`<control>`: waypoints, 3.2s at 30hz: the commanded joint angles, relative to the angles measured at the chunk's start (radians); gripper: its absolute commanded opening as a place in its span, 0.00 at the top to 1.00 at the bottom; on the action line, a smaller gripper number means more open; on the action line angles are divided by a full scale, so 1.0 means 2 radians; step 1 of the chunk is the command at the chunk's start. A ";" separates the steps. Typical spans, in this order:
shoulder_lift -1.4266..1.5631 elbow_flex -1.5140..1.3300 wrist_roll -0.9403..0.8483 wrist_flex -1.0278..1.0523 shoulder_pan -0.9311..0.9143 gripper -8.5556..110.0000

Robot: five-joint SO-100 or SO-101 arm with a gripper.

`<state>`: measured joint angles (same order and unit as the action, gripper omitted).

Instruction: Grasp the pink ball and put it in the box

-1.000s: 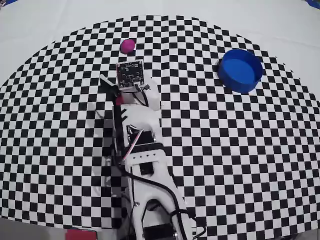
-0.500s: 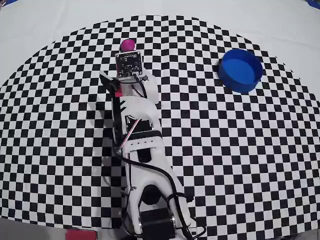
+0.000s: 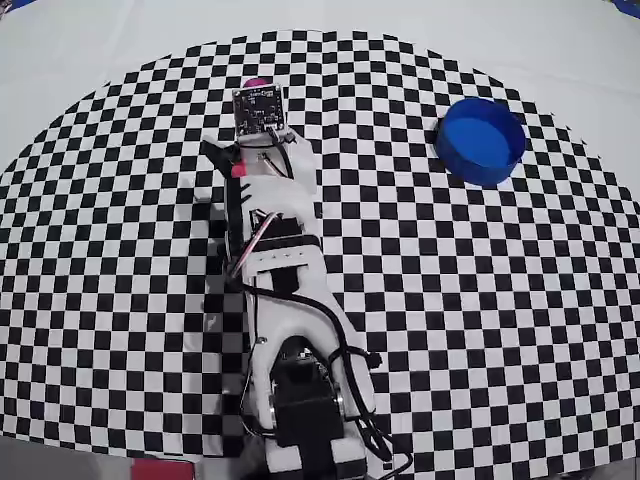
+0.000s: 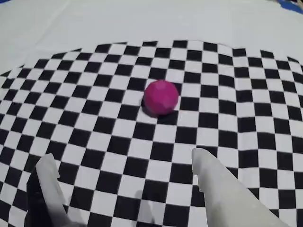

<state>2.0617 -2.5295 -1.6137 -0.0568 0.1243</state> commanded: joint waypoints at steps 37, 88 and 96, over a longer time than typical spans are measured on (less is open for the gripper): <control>-0.221 0.206 -0.002 -0.006 -0.013 0.64; -0.445 0.436 0.001 0.021 -0.015 0.64; -0.479 0.477 -0.001 0.030 -0.017 0.64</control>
<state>1.0983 -1.6398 -1.6137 -0.0031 0.1028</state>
